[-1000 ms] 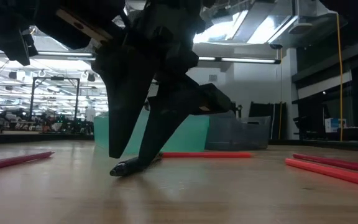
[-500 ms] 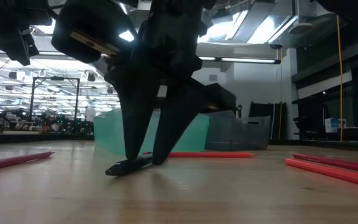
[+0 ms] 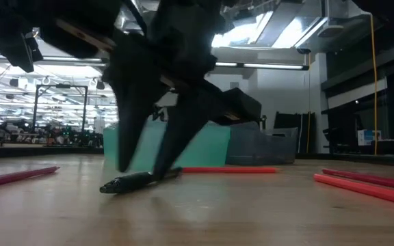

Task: Sort pens & pencils
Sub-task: Put the black pen into the black bin

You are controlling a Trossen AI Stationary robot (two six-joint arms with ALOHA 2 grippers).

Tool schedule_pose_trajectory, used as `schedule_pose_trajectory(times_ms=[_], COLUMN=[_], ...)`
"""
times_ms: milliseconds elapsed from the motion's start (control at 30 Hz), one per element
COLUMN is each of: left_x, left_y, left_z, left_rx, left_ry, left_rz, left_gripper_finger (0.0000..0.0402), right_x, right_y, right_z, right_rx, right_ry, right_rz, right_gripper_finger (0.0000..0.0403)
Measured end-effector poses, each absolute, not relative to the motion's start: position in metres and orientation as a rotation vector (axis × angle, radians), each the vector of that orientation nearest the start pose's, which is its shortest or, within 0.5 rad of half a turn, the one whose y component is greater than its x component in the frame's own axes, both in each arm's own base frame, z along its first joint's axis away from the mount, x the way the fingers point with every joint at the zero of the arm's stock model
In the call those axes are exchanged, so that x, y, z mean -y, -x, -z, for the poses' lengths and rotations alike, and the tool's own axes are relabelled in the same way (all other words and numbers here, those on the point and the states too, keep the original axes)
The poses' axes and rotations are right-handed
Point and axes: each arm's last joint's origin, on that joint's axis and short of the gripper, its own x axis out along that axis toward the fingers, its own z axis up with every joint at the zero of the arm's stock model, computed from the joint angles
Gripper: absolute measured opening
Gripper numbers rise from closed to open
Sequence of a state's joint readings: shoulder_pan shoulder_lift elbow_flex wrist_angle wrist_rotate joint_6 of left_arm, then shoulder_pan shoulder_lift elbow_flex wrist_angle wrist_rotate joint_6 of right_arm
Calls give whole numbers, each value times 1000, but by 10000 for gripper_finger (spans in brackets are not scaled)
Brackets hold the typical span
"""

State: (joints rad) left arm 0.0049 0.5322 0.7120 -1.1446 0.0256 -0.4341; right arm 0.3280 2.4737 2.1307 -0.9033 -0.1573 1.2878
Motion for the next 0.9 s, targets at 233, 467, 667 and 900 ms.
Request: schedule_pose_trajectory(times_ms=[233, 467, 667, 900], left_x=[0, 0, 0, 0], left_y=[-78, -79, -79, -83], left_z=[-261, -252, -227, -221], left_rx=[-951, -982, -1059, -1047], left_ry=[408, 406, 402, 405], left_rz=[-202, -210, -227, -218], left_gripper_finger=[43, 43, 43, 43], right_x=[-170, -167, -167, -161], right_y=[-487, -482, -483, -485], right_z=[-177, -205, -206, -206], right_rx=[-1225, -1203, -1177, -1148], right_ry=[-1011, -1045, -1140, -1193], right_rz=[452, 580, 646, 703], right_gripper_finger=[123, 123, 123, 123])
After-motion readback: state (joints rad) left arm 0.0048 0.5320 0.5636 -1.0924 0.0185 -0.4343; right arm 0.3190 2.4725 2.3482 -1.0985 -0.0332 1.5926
